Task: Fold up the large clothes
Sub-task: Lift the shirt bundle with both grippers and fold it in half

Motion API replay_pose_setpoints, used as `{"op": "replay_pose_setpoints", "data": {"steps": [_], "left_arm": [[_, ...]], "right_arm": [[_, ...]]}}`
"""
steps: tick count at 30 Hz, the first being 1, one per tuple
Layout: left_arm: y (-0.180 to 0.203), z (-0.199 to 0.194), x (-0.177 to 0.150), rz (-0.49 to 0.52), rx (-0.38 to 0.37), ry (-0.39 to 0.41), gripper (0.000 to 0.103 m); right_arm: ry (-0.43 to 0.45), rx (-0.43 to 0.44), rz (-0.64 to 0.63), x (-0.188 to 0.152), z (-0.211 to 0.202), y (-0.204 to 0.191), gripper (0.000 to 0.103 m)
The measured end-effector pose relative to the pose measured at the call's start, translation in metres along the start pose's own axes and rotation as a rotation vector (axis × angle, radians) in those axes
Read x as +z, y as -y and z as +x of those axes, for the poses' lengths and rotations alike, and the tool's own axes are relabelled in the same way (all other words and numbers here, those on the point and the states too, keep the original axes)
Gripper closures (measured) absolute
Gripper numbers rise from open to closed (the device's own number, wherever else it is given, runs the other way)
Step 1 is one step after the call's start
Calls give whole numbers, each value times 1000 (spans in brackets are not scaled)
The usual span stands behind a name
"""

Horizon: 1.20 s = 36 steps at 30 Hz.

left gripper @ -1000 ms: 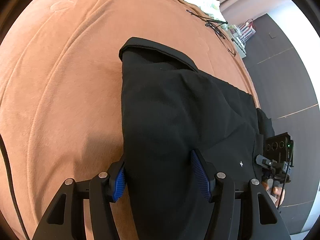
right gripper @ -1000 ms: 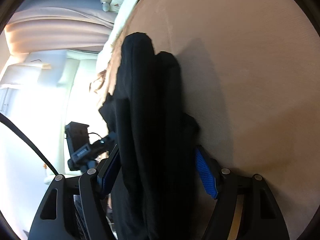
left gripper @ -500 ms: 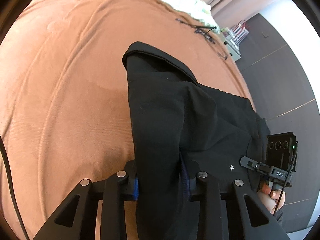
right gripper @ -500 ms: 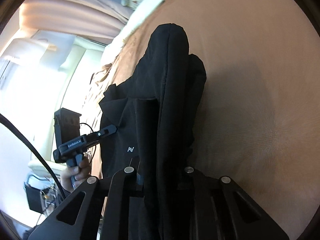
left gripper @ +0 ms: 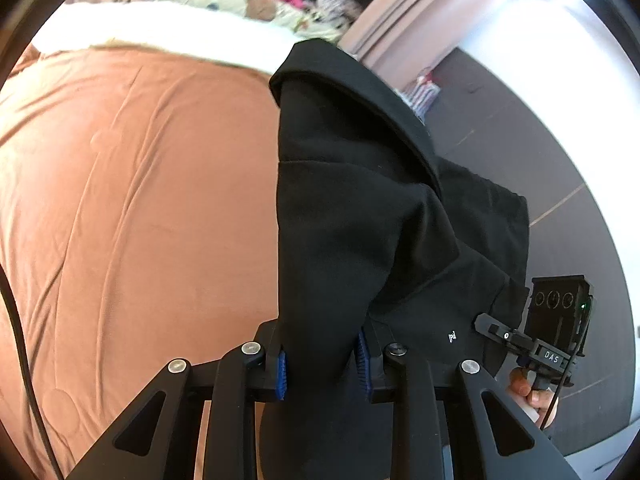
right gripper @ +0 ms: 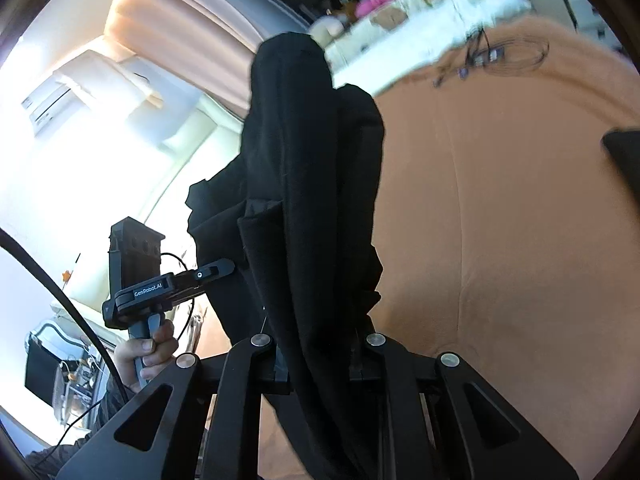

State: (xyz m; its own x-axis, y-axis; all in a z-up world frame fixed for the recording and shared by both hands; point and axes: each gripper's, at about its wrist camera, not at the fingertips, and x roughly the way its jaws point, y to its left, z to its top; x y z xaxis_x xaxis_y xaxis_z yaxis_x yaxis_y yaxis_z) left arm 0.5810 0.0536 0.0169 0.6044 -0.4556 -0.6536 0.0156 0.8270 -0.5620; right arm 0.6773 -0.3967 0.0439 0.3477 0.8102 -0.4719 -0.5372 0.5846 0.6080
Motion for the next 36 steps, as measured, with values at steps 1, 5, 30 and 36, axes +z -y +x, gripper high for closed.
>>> {"op": "replay_pose_setpoints", "data": {"steps": [1,5,30,36], "left_arm": [[8,-6,-1,9,-10,9,76],[52,-25,-2,45,-56,44,76],[309,46,-20,241,-336,-45,76],[348,95,-40,266,-368,-107,76]], "right_arm": [[18,-8,-11,0,-9,1,91],[42,-31,-14,4,-33,14,91],[305,-365,-63,-92,-302,-42,91],[319,-440,-32,-103,-323,-41,91]]}}
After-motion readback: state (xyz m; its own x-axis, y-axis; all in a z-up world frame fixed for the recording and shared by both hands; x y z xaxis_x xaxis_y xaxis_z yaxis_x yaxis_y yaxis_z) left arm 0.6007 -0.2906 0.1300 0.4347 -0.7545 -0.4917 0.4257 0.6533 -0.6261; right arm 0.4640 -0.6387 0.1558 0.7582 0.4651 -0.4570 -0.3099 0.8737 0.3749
